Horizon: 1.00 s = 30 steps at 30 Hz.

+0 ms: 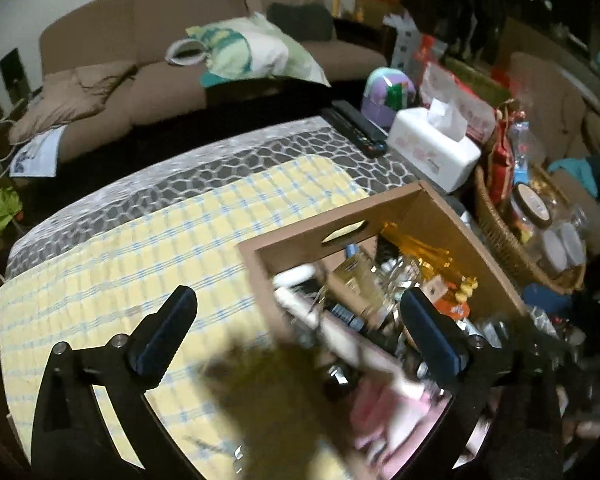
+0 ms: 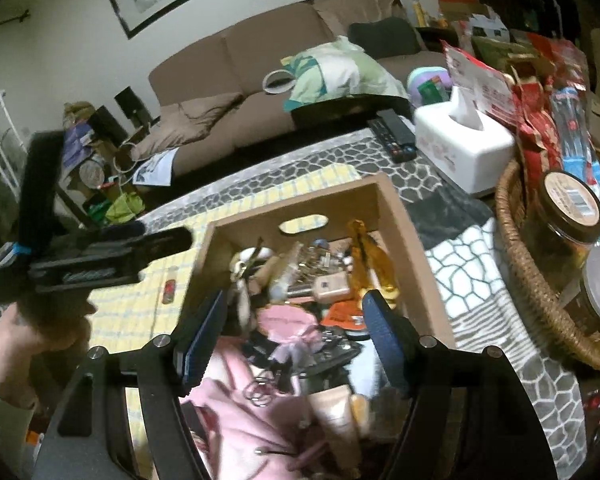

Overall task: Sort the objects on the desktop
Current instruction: 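Withdraw both tools from the box back over the bedspread, then grasp the red tube with the clear cap with the left tool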

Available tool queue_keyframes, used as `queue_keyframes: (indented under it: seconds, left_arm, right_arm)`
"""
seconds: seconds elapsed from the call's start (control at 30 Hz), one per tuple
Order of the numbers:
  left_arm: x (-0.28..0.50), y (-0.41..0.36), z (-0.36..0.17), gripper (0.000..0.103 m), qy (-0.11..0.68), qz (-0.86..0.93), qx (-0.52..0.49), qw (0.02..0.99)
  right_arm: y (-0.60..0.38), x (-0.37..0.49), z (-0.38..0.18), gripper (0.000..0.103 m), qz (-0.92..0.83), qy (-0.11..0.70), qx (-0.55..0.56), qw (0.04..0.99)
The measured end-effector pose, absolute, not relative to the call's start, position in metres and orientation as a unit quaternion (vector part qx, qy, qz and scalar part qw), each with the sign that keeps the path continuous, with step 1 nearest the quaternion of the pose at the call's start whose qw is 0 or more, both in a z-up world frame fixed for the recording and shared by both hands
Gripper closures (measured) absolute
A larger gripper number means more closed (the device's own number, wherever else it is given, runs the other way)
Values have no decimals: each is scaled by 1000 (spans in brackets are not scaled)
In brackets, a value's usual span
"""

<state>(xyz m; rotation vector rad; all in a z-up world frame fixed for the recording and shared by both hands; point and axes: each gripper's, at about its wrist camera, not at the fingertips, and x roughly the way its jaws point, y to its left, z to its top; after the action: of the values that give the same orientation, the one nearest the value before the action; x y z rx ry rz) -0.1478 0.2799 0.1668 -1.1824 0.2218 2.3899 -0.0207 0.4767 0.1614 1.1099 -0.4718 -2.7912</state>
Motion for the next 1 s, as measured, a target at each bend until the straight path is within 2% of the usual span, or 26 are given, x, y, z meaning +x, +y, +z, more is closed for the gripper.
queue_keyframes:
  seconds: [0.13, 0.27, 0.4, 1.0]
  left_arm:
    - [-125, 242, 174, 0, 60, 878, -424, 215]
    - [-105, 210, 184, 0, 43, 884, -418, 206]
    - [-84, 181, 190, 0, 32, 889, -414, 195]
    - [-33, 53, 159, 0, -51, 896, -424, 120]
  right_arm:
    - [457, -20, 169, 18, -921, -143, 357, 54]
    - [436, -18, 175, 15, -926, -113, 356, 47]
    - [412, -12, 183, 0, -932, -87, 350, 43]
    - [298, -13, 192, 0, -925, -25, 366, 104]
